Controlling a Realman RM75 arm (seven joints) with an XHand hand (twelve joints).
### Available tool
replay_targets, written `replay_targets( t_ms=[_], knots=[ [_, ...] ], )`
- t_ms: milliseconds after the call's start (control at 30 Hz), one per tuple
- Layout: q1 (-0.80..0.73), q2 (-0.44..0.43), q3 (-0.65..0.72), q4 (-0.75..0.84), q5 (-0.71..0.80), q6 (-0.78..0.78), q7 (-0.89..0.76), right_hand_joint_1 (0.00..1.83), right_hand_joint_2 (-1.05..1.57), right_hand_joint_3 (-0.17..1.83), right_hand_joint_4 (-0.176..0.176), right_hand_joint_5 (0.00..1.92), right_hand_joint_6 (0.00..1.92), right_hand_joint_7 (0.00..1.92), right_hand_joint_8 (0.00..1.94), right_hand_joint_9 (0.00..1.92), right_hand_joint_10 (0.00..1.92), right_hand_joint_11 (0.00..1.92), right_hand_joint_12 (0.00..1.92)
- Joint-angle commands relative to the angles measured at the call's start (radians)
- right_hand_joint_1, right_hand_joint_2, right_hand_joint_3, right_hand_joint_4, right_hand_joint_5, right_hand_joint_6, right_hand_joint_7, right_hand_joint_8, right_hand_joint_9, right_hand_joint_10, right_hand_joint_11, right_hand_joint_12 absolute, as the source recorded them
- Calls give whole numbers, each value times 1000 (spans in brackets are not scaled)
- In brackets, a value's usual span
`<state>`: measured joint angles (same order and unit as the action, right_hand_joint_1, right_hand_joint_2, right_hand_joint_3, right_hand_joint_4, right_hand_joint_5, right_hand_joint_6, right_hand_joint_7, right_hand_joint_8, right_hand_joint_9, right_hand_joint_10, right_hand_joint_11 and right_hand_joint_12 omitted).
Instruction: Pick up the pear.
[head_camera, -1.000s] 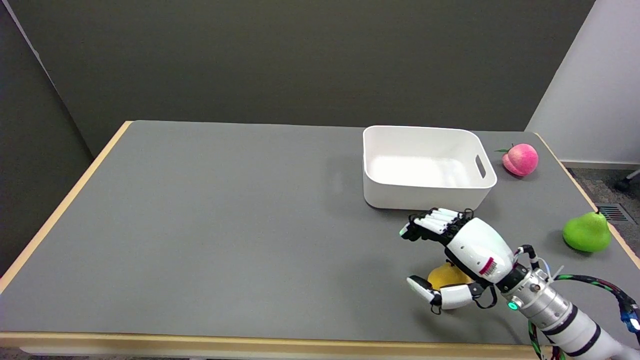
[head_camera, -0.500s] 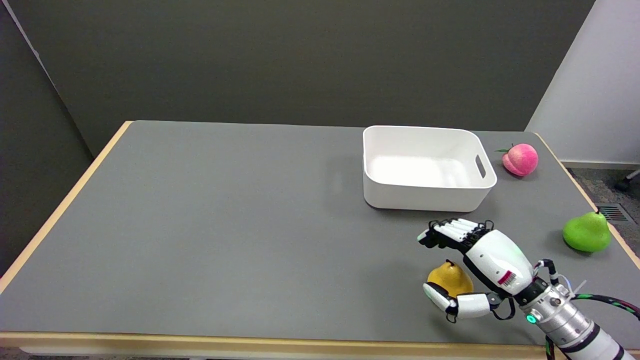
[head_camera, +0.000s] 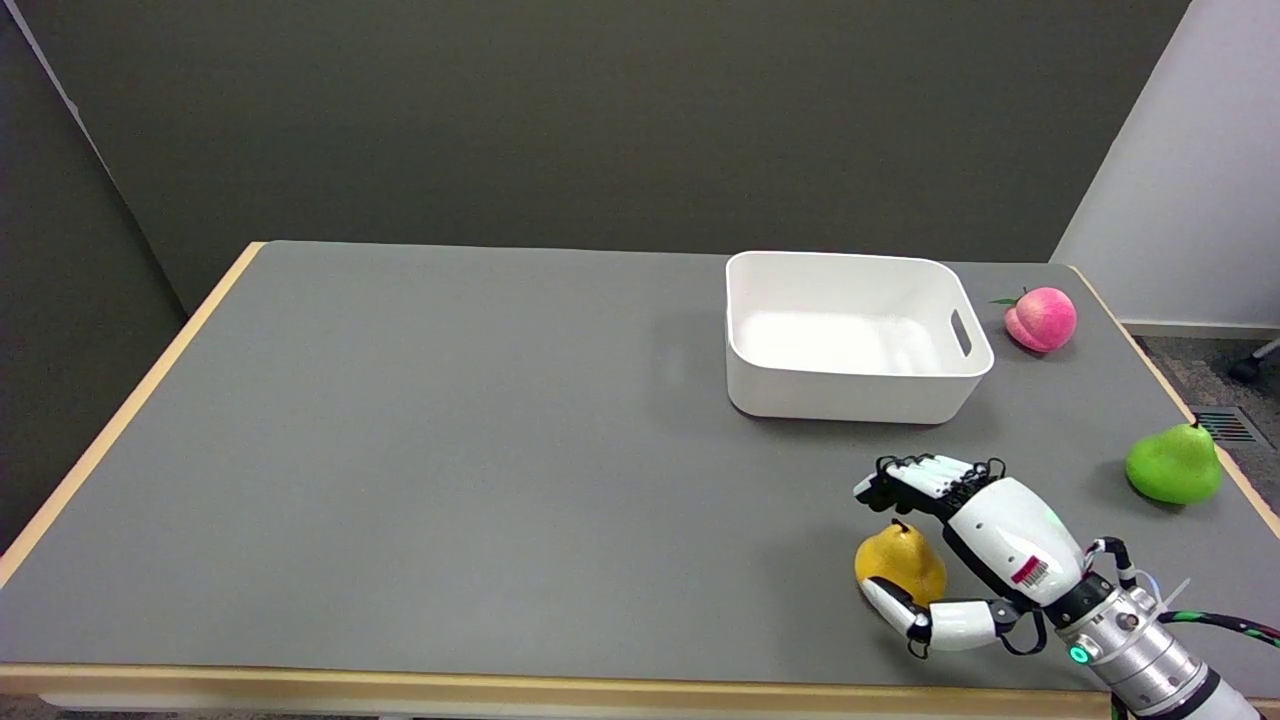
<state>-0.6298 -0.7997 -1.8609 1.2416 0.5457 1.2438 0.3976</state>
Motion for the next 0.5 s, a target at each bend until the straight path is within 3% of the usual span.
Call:
replay_targets(
  t_ms=[33, 200, 267, 500],
  knots=[
    [-9, 0, -6, -20, 19, -27, -3, 541, 632, 866, -118, 428, 873, 631, 850, 593, 1285, 571, 1755],
    [-5, 2, -6, -20, 16, -62, -3, 580, 632, 874, -120, 428, 873, 641, 864, 611, 1300, 575, 1758],
    [-3, 8, -6, -19, 9, -80, -3, 721, 635, 911, -123, 435, 889, 665, 904, 651, 1331, 605, 1776],
    [4, 22, -6, -6, -2, -152, -1, 868, 646, 950, -125, 497, 1025, 734, 991, 727, 1390, 633, 1780]
  ],
)
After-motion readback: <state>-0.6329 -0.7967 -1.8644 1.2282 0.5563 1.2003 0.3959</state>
